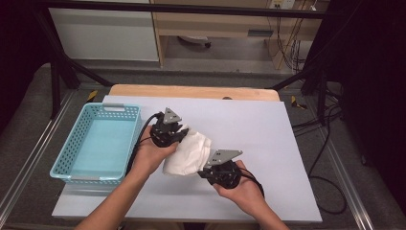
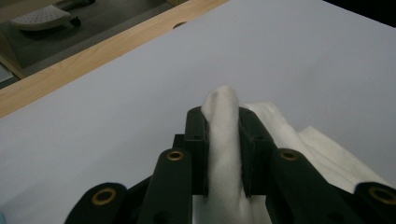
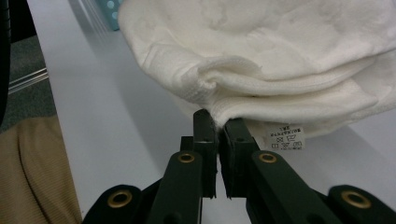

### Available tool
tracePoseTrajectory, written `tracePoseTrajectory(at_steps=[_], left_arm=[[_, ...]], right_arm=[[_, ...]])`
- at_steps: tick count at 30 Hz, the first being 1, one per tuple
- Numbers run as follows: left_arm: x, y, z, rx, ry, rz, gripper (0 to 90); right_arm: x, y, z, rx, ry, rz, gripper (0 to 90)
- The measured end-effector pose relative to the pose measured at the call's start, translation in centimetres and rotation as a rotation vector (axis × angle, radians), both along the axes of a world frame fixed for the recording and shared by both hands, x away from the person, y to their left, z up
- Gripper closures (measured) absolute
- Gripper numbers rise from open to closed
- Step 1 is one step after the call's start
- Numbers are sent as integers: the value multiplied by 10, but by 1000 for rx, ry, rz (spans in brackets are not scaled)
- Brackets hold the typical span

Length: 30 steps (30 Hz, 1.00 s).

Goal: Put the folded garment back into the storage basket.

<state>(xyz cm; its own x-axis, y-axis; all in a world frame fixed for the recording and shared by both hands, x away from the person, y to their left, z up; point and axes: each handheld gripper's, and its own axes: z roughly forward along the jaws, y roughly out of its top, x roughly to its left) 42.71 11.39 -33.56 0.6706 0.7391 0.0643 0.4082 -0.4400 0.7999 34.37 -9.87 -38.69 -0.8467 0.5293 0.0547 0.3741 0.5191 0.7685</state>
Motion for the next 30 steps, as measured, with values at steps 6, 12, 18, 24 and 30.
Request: tracePoseTrajectory(at_steps=[6, 12, 18, 24, 30], left_arm=[[2, 2, 4, 2, -11, 1, 763], [5, 9, 8, -5, -16, 12, 763], [7, 15, 10, -3, -18, 24, 763], [7, 19, 13, -11, -27, 23, 763], [7, 21, 17, -5, -32, 21, 763]], right_arm=[[6, 4, 4, -9, 1, 6, 861], [12, 10, 8, -18, -4, 23, 861], [17, 16, 11, -18, -1, 37, 861], [20, 20, 12, -20, -6, 44, 861], [21, 22, 14, -13, -7, 46, 861]])
